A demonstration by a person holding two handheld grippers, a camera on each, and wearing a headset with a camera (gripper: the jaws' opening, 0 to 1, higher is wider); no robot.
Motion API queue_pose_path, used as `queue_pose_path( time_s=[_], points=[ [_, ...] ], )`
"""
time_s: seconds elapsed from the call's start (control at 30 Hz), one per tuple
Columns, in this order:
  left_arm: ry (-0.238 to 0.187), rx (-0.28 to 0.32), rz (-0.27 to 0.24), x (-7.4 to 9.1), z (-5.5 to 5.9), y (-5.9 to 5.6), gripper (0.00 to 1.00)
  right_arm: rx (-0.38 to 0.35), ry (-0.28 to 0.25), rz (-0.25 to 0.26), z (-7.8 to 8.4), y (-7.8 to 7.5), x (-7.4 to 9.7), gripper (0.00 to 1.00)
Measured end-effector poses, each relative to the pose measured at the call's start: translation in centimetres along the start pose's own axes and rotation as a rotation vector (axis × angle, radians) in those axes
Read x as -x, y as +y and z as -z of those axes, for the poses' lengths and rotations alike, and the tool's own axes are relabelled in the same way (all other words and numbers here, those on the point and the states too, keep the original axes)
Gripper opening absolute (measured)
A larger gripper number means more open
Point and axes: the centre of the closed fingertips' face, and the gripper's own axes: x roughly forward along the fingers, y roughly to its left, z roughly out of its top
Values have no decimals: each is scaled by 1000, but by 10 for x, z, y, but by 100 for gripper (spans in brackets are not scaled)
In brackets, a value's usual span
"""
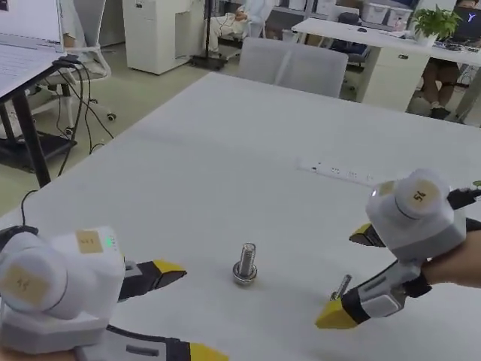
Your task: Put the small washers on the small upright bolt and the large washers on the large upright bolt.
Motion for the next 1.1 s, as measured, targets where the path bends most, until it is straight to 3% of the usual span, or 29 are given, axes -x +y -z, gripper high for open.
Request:
queue_pose_path(
  time_s=[0.23, 0.53, 0.67, 0.83, 1.1],
  points=[
    [20, -6, 22, -3, 3, -4, 71, -63, -21, 28, 29, 14, 13, 100],
    [38, -9, 47, -4, 7, -10, 71, -121, -78, 56, 48, 41, 27, 100],
    [43, -7, 60, -4, 8, -13, 71, -122, -123, 69, 50, 53, 32, 100],
    [58, -23, 87, -6, 10, -20, 72, -160, -247, 54, 43, 74, 38, 100],
    [66, -25, 101, -5, 12, -22, 73, -165, -323, 50, 40, 102, 39, 100]
  ],
)
